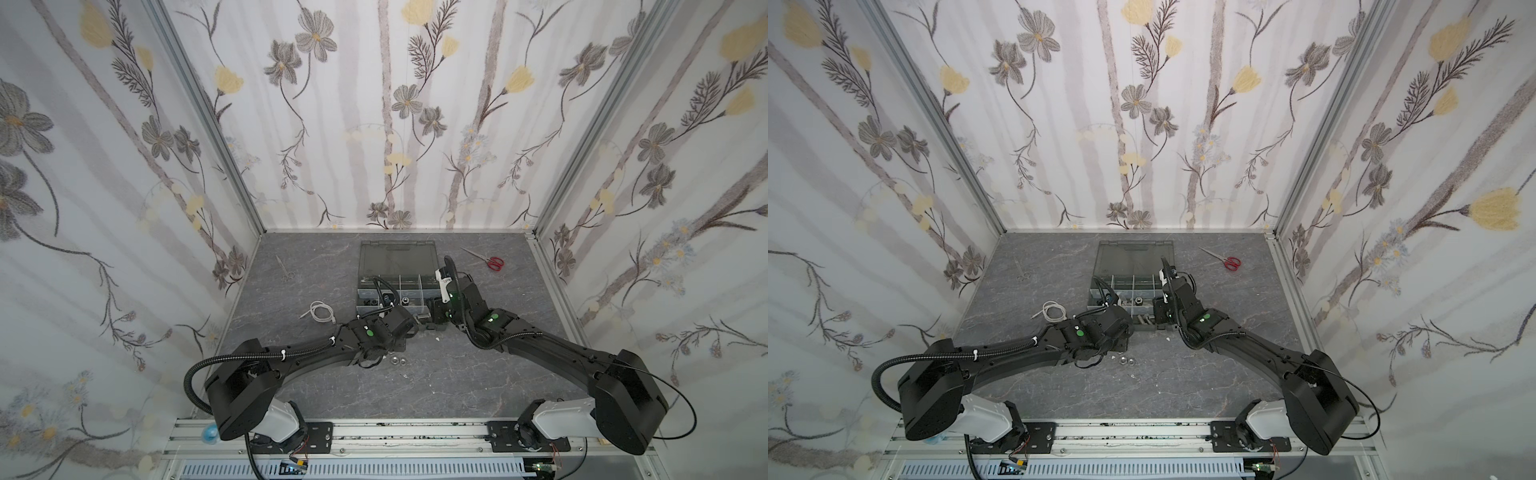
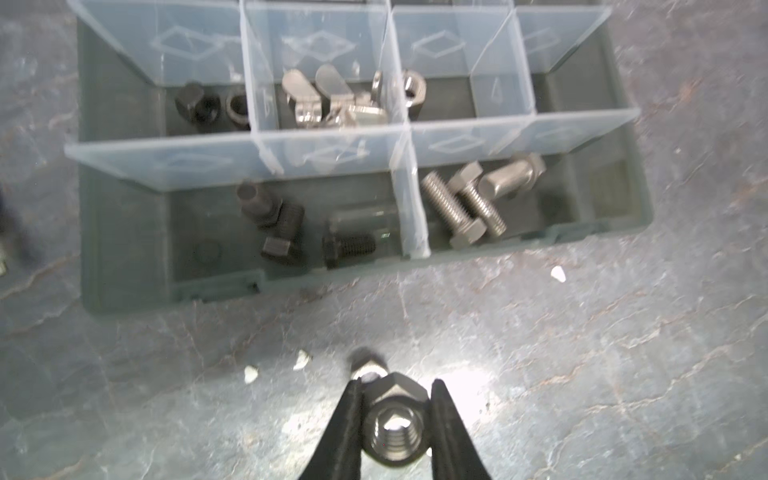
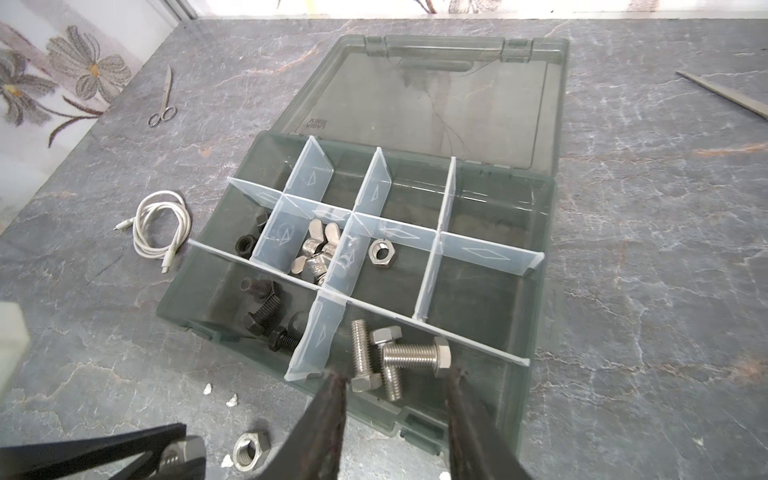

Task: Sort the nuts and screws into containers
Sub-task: 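Lift the hex nut with the left gripper over the box while the right draws aside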

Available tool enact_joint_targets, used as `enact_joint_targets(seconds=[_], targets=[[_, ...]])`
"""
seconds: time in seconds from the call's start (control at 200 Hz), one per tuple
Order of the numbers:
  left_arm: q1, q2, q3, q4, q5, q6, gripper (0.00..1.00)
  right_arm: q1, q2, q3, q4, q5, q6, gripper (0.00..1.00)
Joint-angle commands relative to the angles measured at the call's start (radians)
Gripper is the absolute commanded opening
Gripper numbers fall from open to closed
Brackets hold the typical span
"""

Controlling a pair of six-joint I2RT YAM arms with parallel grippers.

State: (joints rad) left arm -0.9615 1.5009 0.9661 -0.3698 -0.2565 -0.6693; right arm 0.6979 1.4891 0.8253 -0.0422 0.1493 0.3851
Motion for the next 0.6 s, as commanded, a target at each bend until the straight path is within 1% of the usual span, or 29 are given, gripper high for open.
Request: enact_joint_targets(seconds=[0.0, 0.125, 0.175, 0.19, 0.23, 0.31, 0.455, 0.595], targets=[[0.026, 0.048, 0.079, 0.021, 0.012, 0.101, 0.23, -0.008, -0.042, -0.023, 0.039, 0.066, 0.030, 0.41], [0.076, 0.144, 0.205, 0.045, 0.044, 0.181, 0.23, -0.024, -0.091, -0.060, 0.042, 0.081, 0.039, 0.41], [0.100, 0.196, 0.269, 0.046, 0.072, 0.211, 0.22, -0.030, -0.109, -0.064, 0.044, 0.085, 0.046, 0.41], [0.107, 0.212, 0.288, 0.046, 0.084, 0.219, 0.23, -0.031, -0.114, -0.092, 0.044, 0.085, 0.049, 0.41], [0.122, 0.252, 0.336, 0.048, 0.111, 0.239, 0.22, -0.036, -0.127, -0.107, 0.044, 0.084, 0.053, 0.41], [0.140, 0.320, 0.420, 0.048, 0.137, 0.270, 0.23, -0.040, -0.156, -0.129, 0.043, 0.088, 0.058, 0.41], [0.168, 0.407, 0.481, 0.048, 0.181, 0.281, 0.23, -0.049, -0.210, -0.164, 0.042, 0.107, 0.069, 0.41], [0.178, 0.449, 0.506, 0.048, 0.204, 0.281, 0.23, -0.060, -0.247, -0.181, 0.036, 0.121, 0.070, 0.41]])
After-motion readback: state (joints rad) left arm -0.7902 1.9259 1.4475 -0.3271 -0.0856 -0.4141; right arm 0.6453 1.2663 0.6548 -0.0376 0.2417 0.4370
